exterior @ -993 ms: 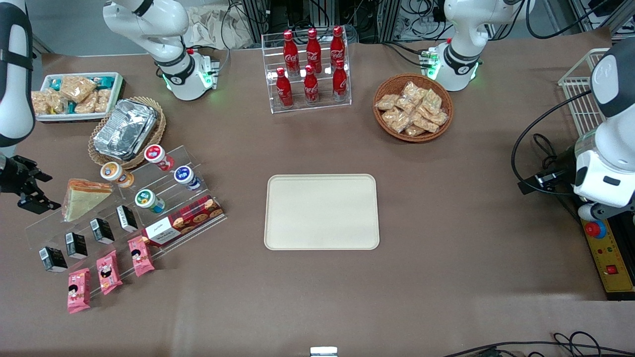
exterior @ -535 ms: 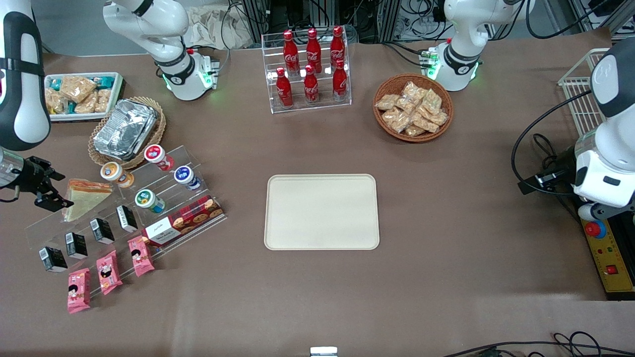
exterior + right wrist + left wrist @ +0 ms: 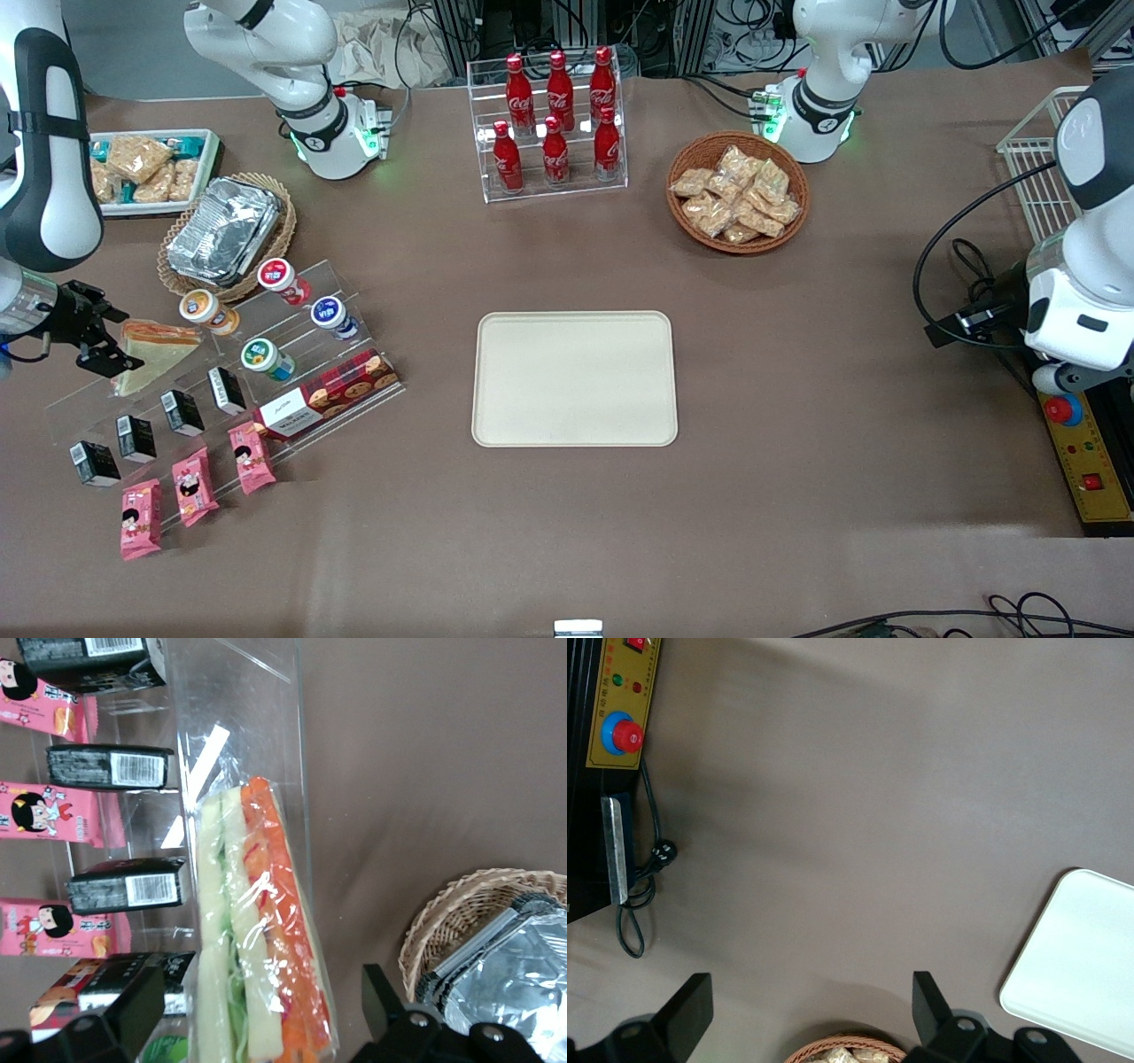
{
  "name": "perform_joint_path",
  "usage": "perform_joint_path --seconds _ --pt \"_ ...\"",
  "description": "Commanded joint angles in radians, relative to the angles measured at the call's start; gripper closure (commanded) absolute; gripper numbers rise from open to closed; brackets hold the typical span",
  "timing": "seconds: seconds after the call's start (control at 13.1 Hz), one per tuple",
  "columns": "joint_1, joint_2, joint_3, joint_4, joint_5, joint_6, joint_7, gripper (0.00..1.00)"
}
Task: Place sandwich on tray
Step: 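Lower the right gripper and close it on the wrapped sandwich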
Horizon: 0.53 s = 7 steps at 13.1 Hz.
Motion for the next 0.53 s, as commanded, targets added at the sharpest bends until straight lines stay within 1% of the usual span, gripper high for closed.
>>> perform_joint_path --seconds 0.0,0.08,0.15,0.23,0.31,0.38,0.46 --pt "-0.009 0.014 0.007 -0.03 0.019 0.068 -0.002 0.02" --pt "-0.011 0.02 0.007 -0.031 0.019 0.078 -0.008 0.03" --pt "-0.009 0.023 0.007 -0.033 0.019 0.08 -0.008 0.06" --pt "-0.009 0.023 0.007 -0.035 0.018 0.082 -0.008 0.14" --pt "-0.009 0.024 0.007 -0.038 0.018 0.082 -0.014 0.3" --pt "-0.004 0.026 0.007 -0.038 0.018 0.082 -0.037 0.45" --pt "-0.006 0.024 0.007 -0.038 0.018 0.08 -0.048 0.52"
